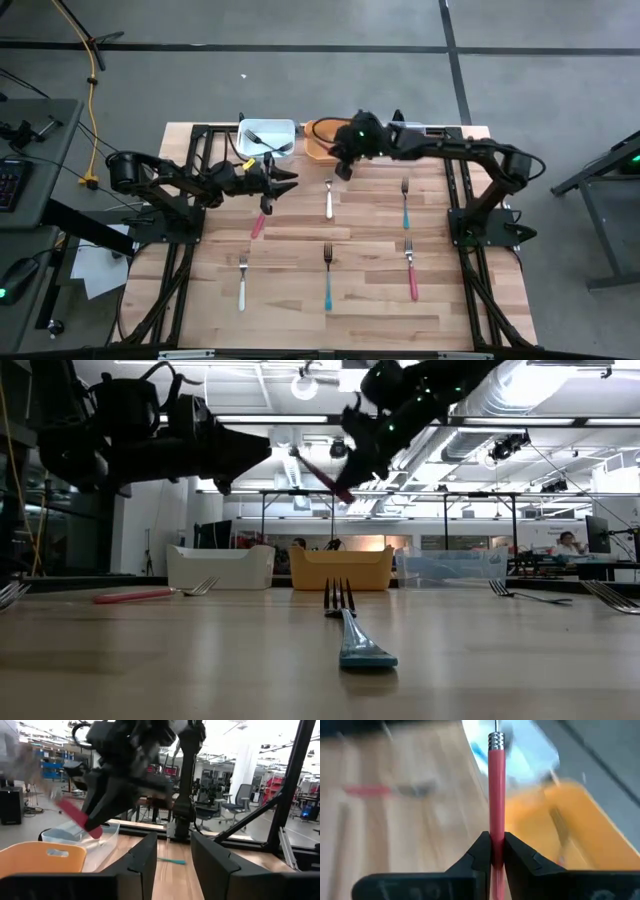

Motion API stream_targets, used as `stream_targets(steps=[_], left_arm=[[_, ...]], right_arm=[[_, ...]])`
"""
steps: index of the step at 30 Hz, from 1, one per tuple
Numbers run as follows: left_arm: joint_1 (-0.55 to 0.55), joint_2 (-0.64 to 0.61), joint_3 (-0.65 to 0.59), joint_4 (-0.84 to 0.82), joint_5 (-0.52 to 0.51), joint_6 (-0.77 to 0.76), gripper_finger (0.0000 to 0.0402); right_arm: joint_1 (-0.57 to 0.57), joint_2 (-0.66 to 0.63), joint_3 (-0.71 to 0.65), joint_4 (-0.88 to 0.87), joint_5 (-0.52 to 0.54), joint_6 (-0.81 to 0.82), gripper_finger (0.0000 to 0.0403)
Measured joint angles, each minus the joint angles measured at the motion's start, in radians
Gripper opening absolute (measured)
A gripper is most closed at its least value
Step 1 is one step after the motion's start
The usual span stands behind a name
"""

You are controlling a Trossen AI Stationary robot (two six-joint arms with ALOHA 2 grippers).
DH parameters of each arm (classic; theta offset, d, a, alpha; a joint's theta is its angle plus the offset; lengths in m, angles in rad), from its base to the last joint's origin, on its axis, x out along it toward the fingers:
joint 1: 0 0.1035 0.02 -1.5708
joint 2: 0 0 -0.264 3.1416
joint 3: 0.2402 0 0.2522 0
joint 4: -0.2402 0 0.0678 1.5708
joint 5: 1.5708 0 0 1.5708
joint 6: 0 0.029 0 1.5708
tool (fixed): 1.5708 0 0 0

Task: Sort silverware by color (type)
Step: Put the bottom left pink fork into the yellow bin

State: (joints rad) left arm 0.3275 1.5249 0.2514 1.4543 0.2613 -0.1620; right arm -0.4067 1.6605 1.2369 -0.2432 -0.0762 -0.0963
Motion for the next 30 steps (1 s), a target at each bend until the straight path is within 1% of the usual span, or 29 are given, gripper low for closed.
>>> stream_targets(steps=[4, 8, 13, 16, 20, 25, 30], left_arm=[[0.000, 0.000, -0.004, 0.001, -0.001, 0.008, 0.0104], [0.000, 0.000, -0.004, 0.005, -0.001, 0.010, 0.0101], [-0.001, 0.000, -0.004, 0.002, -0.003, 0.009, 0.0099], [-0.001, 0.000, -0.004, 0.000, -0.003, 0.011, 0.0099], [-0.001, 0.000, -0.004, -0.001, -0.003, 0.016, 0.0099], [-0.001, 0.000, -0.004, -0.011, -0.003, 0.016, 0.0099], [-0.001, 0.000, -0.004, -0.018, -0.003, 0.016, 0.0099]], right_arm=[[-0.068, 0.064, 0.118, -0.224, -0.003, -0.082, 0.0027], [-0.120, 0.147, 0.231, -0.385, 0.001, -0.144, 0.0027], [-0.149, 0.255, 0.341, -0.555, -0.002, -0.201, 0.0027], [-0.162, 0.318, 0.385, -0.613, -0.002, -0.224, 0.0028], [-0.177, 0.373, 0.428, -0.632, -0.002, -0.243, 0.0028], [-0.194, 0.404, 0.466, -0.632, 0.001, -0.246, 0.0028], [-0.214, 0.408, 0.471, -0.638, 0.002, -0.249, 0.0028]])
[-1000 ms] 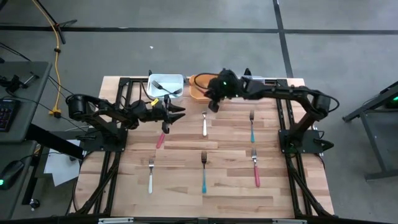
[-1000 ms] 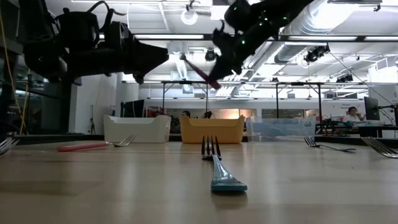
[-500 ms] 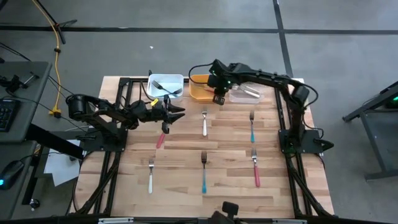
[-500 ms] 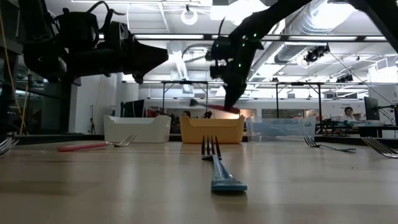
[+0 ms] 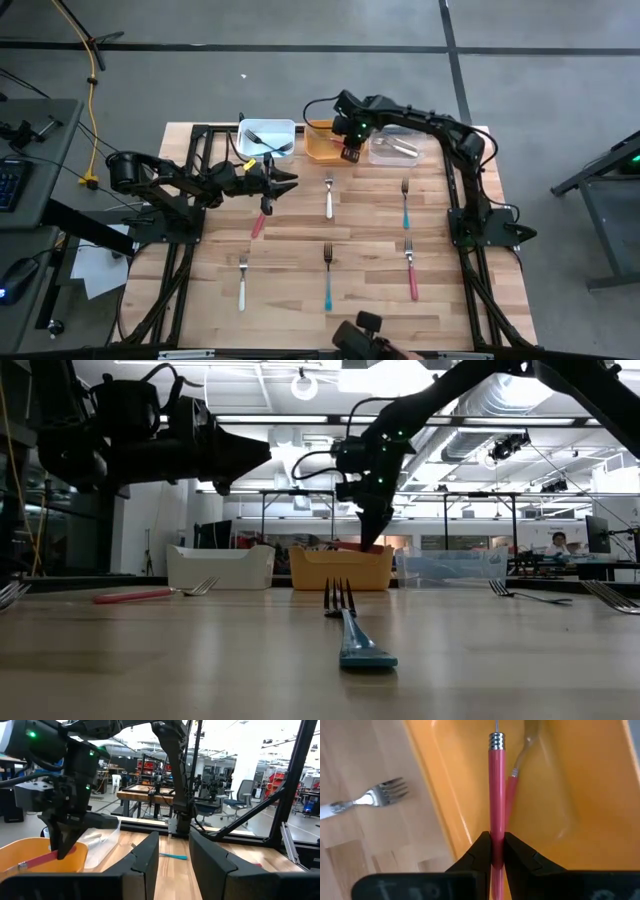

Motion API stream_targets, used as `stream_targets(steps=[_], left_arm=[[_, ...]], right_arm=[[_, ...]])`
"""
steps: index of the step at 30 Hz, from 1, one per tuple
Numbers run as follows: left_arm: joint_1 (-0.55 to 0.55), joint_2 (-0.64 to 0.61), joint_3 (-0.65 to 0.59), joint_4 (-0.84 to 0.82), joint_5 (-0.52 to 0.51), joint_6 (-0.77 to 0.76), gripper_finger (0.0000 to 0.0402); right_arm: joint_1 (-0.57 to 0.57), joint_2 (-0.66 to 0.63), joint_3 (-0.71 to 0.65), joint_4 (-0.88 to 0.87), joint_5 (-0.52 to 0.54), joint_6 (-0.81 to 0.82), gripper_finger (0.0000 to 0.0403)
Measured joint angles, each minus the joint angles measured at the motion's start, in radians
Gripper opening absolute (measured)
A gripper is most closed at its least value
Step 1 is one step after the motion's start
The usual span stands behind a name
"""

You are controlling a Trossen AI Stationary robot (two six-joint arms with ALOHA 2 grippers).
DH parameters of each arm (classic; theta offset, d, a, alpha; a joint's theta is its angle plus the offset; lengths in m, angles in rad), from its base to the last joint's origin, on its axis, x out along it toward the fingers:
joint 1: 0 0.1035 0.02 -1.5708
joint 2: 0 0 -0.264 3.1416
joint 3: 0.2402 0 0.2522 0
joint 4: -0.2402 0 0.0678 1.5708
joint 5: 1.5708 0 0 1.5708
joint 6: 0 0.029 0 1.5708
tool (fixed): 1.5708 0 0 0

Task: Sort silverware by color (type)
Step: Put the bottom left pink fork into the yellow bin

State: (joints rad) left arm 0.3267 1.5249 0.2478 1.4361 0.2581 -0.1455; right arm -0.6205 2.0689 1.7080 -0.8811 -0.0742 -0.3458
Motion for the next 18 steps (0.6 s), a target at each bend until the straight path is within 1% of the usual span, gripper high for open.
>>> stream_targets(steps=[10, 18], left_arm=[[0.000, 0.000, 0.000, 0.000, 0.000, 0.000, 0.0099], [0.000, 0.000, 0.000, -0.002, 0.000, -0.006, 0.0099]], right_arm=[[-0.017, 0.005, -0.003, -0.008, -0.013, 0.024, 0.0028], [-0.017, 0.027, -0.004, 0.007, -0.013, 0.086, 0.0044]])
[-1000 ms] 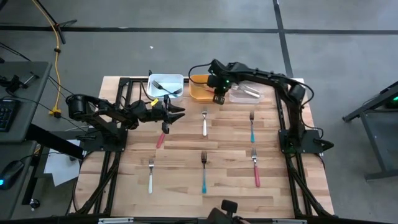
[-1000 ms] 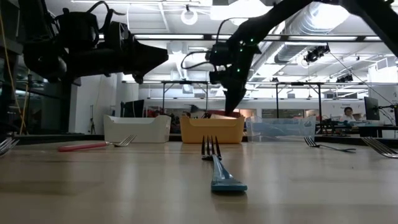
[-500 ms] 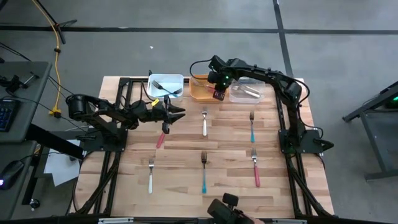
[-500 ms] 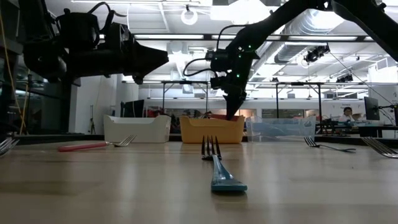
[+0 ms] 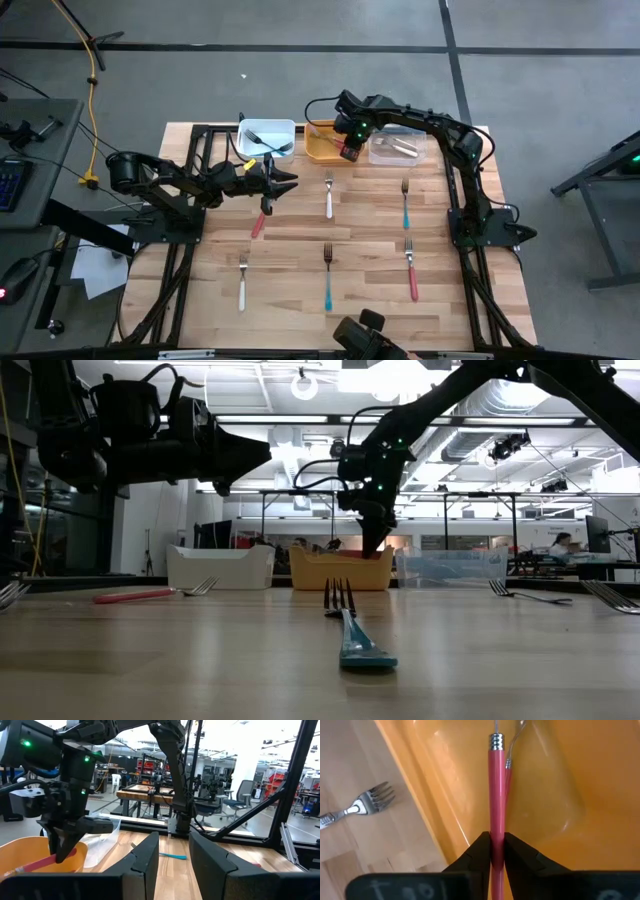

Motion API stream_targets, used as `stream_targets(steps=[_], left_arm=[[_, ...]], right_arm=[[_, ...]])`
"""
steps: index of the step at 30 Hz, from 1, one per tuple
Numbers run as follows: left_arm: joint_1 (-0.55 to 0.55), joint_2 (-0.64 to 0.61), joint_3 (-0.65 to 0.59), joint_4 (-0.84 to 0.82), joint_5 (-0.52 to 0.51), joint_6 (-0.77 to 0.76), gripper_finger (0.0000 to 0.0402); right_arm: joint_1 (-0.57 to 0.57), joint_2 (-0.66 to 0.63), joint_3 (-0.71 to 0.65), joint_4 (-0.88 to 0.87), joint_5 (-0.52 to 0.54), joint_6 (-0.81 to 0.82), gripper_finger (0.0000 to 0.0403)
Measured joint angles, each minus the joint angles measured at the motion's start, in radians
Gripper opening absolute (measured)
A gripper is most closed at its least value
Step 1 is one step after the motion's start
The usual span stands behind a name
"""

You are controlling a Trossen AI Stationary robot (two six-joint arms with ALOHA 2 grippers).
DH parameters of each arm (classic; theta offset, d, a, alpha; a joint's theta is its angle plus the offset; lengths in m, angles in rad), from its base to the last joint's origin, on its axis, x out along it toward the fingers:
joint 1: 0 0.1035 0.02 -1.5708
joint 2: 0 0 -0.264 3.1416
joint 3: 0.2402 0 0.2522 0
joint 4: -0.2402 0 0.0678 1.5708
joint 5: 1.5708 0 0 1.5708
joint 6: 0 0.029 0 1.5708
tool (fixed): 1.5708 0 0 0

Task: Sort silverware by color (type)
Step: Put the bottom left pink fork into the yellow bin, then put the bottom blue fork into the white bin

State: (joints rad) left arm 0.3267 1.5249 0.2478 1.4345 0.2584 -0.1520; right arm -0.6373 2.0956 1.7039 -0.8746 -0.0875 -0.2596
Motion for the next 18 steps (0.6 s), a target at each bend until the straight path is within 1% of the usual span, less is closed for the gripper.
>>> stream_targets(steps=[4, 10, 12, 15, 18], left_arm=[[0.000, 0.000, 0.000, -0.001, 0.000, 0.000, 0.0099], [0.000, 0.000, 0.000, -0.002, 0.000, -0.005, 0.0099], [0.000, 0.000, 0.000, -0.003, 0.000, -0.011, 0.0099], [0.000, 0.000, 0.000, -0.003, 0.000, -0.011, 0.0099], [0.000, 0.000, 0.000, -0.008, 0.000, -0.003, 0.0099]], right_arm=[[0.000, 0.000, 0.000, 0.002, 0.005, 0.008, 0.0057], [0.011, -0.012, 0.011, -0.017, 0.043, -0.001, 0.0091], [0.014, -0.028, 0.024, -0.025, 0.043, -0.003, 0.0094], [0.016, -0.067, 0.010, 0.016, 0.046, 0.019, 0.0082], [0.028, -0.130, -0.085, 0.179, 0.053, 0.055, 0.0048]])
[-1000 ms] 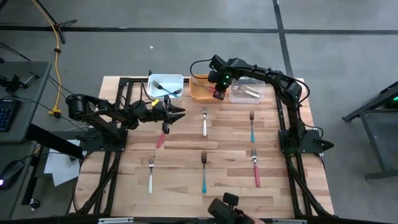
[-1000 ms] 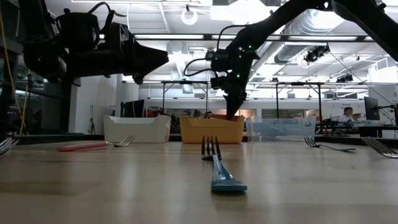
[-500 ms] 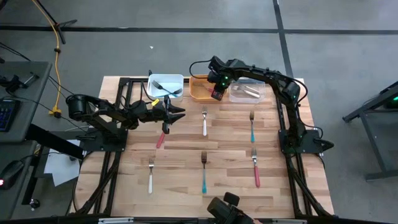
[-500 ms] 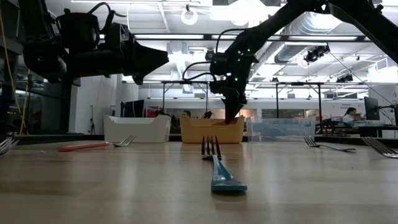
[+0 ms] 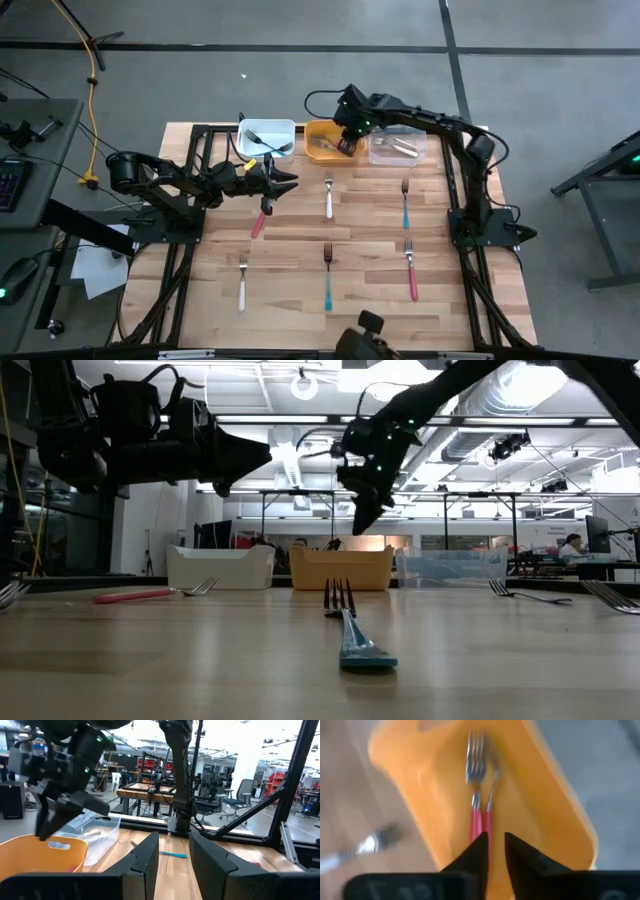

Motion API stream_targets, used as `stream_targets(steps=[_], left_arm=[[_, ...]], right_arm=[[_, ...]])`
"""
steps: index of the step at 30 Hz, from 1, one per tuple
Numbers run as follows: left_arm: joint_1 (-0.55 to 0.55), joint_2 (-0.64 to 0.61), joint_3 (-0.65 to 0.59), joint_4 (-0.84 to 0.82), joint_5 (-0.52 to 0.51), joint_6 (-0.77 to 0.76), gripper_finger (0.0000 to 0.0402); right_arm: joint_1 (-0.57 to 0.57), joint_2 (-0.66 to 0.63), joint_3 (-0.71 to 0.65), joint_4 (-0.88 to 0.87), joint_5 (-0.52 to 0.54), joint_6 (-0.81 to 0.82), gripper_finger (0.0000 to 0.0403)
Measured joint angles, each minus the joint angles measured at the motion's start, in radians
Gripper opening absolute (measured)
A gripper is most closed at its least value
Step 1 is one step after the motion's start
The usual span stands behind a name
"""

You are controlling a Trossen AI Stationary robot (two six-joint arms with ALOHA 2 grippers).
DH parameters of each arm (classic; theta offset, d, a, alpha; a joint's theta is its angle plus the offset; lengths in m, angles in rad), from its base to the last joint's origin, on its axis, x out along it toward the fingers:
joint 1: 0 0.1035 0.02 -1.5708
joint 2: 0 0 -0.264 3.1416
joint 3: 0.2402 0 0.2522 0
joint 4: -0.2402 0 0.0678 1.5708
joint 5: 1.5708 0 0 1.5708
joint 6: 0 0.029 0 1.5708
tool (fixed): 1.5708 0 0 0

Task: Sort silverware by color (type)
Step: Put the bottom blue fork into the white bin

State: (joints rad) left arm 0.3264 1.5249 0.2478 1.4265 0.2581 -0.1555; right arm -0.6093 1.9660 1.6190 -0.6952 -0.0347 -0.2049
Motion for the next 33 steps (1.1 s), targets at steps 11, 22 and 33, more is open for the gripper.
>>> stream_targets(steps=[11, 22, 33], left_arm=[[0.000, 0.000, 0.000, -0.025, -0.005, 0.010, 0.0099], [0.000, 0.000, 0.000, -0.059, -0.009, 0.019, 0.0099], [-0.020, 0.000, 0.000, -0.049, -0.012, 0.037, 0.0099]], right_arm=[[0.178, -0.334, -0.604, 0.730, 0.171, 0.237, 0.0004], [0.647, -0.666, -0.866, 0.494, 0.413, 0.762, 0.0001], [1.017, -0.643, -0.717, -0.254, 0.237, 1.631, 0.0026]])
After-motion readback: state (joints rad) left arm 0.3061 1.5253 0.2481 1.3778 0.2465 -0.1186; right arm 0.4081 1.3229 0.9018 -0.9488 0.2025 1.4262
